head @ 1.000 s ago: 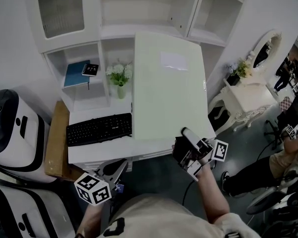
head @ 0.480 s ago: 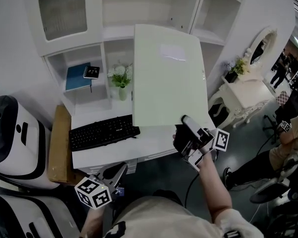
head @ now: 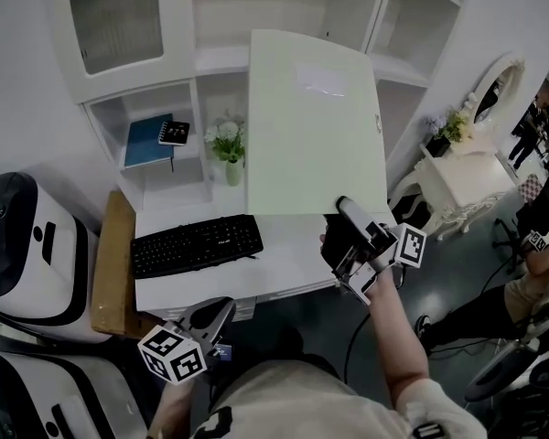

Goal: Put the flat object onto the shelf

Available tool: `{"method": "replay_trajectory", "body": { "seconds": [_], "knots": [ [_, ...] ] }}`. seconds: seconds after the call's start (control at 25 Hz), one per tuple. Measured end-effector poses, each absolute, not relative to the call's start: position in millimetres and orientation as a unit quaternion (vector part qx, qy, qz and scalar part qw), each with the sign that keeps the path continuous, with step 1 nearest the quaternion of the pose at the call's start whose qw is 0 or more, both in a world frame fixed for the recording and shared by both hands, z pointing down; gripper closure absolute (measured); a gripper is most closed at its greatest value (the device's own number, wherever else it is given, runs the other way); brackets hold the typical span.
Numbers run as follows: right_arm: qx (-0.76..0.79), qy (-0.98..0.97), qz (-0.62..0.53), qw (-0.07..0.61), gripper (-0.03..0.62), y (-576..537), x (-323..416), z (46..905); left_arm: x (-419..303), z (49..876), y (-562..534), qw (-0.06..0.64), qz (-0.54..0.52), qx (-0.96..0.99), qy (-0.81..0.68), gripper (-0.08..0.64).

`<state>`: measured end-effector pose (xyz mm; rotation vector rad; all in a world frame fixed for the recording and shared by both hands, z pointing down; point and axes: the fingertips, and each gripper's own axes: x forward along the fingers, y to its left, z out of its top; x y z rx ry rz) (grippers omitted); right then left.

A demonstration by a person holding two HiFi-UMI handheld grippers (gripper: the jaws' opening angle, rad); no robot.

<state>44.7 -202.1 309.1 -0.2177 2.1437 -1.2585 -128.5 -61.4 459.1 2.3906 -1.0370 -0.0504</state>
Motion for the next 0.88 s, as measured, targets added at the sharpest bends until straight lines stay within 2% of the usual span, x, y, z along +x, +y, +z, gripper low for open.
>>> {"method": "replay_trajectory", "body": {
  "seconds": [0.44,0.88],
  "knots": [
    [-0.083,0.807,-0.505,0.294,0.298,-256.8,57.4,307.8,-94.3,449.1,-105.1,0.272,-0.021,0.879,-0.392,0.546],
    [-0.088,0.799,-0.521,0.286,0.298,-284.8,50.0,295.1,-96.3,446.9,-117.9,0.274,-0.025,0.874,-0.4,0.546]
  ]
}}
